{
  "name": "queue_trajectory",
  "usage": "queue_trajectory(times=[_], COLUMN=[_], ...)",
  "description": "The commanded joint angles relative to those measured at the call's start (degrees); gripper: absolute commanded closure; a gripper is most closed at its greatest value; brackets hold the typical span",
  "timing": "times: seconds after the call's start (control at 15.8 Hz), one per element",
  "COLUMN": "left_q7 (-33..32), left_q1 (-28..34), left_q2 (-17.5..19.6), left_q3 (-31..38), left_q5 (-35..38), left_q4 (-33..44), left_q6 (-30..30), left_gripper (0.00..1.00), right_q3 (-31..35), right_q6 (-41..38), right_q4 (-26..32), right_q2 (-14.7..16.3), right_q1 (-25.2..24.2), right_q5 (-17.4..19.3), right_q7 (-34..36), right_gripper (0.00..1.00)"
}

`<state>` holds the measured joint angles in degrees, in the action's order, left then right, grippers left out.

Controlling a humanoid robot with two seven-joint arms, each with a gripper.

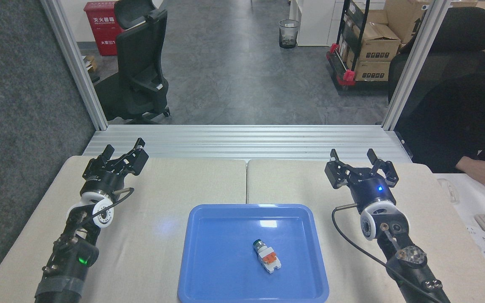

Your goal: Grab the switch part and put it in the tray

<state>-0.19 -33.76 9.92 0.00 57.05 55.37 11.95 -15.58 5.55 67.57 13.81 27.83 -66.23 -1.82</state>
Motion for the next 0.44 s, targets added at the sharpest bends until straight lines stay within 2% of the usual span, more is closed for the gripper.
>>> queue_trajectory(times=[0.0, 0.13, 0.32, 0.38], left_q7=[0.0, 0.0, 0.0, 0.0], left_q1=[0.0, 0.0, 0.0, 0.0], left_q2=[0.0, 0.0, 0.0, 0.0], left_q3=[-1.3, -1.3, -1.3, -1.3], left_q5=[0.0, 0.0, 0.0, 0.0], left_q4=[0.0, 0.0, 0.0, 0.0], left_q6=[0.0, 0.0, 0.0, 0.0], left_gripper=[0.00, 0.00, 0.00, 0.00], right_q3=[6.9, 8.1, 7.9, 7.8], right_q6=[-0.1, -0.2, -0.5, -0.5], right_q4=[-6.0, -7.7, -8.0, -8.2], right_q2=[5.6, 6.0, 6.2, 6.5], right_q1=[-0.3, -0.8, -2.0, -2.2], right_q5=[0.8, 3.3, 3.3, 3.2], right_q7=[1.6, 5.3, 6.6, 9.3], right_gripper=[0.00, 0.00, 0.00, 0.00])
